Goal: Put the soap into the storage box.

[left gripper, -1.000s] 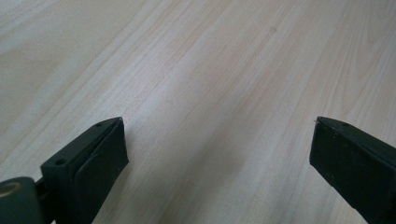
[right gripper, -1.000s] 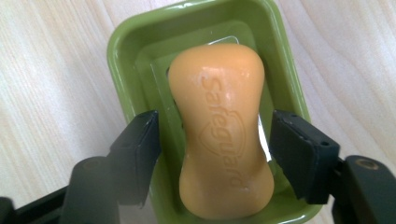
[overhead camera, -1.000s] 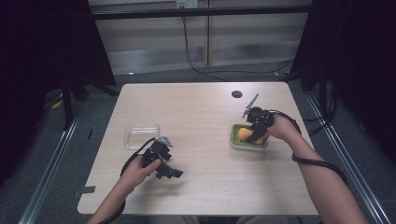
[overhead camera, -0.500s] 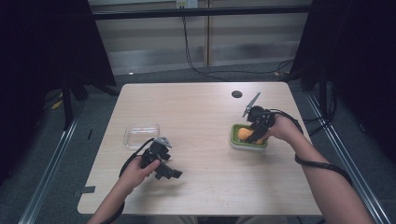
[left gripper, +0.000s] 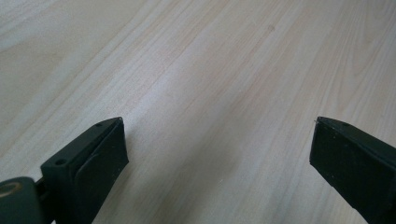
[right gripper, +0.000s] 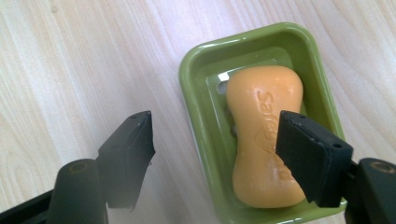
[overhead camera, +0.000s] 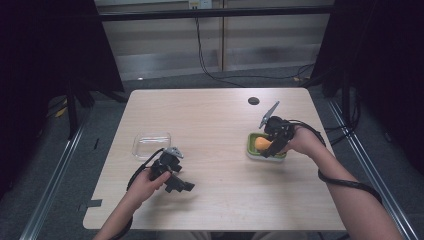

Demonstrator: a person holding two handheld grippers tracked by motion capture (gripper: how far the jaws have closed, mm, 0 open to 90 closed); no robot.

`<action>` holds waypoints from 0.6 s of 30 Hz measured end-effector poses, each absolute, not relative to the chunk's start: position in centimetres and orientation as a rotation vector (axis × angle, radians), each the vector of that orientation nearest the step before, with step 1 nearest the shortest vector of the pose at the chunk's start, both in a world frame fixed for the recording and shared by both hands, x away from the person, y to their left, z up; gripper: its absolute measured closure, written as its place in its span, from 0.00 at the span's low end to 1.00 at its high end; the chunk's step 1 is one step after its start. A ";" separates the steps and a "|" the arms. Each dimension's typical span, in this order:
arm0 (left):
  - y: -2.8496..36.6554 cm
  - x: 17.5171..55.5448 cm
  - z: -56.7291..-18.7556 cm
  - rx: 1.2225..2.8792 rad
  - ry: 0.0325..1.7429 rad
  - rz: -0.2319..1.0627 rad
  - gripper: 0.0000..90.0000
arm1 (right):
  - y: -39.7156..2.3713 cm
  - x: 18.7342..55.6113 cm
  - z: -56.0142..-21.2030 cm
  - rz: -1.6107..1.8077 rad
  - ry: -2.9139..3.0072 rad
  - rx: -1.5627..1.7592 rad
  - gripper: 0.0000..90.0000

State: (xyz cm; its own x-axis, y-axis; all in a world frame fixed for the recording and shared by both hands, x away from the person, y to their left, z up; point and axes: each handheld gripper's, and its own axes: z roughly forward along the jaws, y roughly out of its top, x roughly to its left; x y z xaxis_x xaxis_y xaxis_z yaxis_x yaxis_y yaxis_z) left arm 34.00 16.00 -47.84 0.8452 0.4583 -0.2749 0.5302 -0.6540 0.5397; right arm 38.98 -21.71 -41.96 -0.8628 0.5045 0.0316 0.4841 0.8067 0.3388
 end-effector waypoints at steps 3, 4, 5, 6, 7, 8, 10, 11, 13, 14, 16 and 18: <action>16.0 33.9 -47.8 2.397 0.720 -0.156 0.04 | -21.6 38.6 -41.8 0.547 2.932 0.814 0.30; 16.2 34.1 -47.7 2.437 0.682 -0.149 0.04 | -21.6 38.4 -41.8 0.548 2.930 0.823 0.30; 16.2 34.1 -47.7 2.437 0.682 -0.149 0.04 | -21.6 38.4 -41.8 0.548 2.930 0.823 0.30; 16.2 34.1 -47.7 2.439 0.677 -0.148 0.04 | -21.6 38.1 -41.9 0.554 2.938 0.805 0.30; 16.2 34.1 -47.7 2.438 0.682 -0.147 0.04 | -21.5 38.0 -41.9 0.558 2.931 0.819 0.29; 16.2 34.1 -47.7 2.438 0.682 -0.147 0.04 | -21.5 38.0 -41.9 0.558 2.931 0.819 0.29; 16.3 34.1 -47.7 2.437 0.668 -0.149 0.04 | -21.5 37.5 -42.1 0.569 2.935 0.806 0.29; 16.3 34.1 -47.7 2.437 0.668 -0.149 0.04 | -21.5 37.5 -42.1 0.569 2.935 0.806 0.29; 16.2 34.0 -47.8 2.410 0.694 -0.149 0.04 | -21.5 37.1 -42.4 0.571 2.947 0.795 0.28; 16.3 34.1 -47.7 2.436 0.666 -0.142 0.04 | -21.4 36.9 -42.4 0.563 2.951 0.804 0.28; 16.1 33.9 -47.7 2.409 0.692 -0.145 0.04 | -21.4 36.6 -42.4 0.569 2.955 0.785 0.28; 15.9 33.7 -47.7 2.391 0.706 -0.148 0.04 | -21.4 36.3 -42.4 0.573 2.953 0.797 0.28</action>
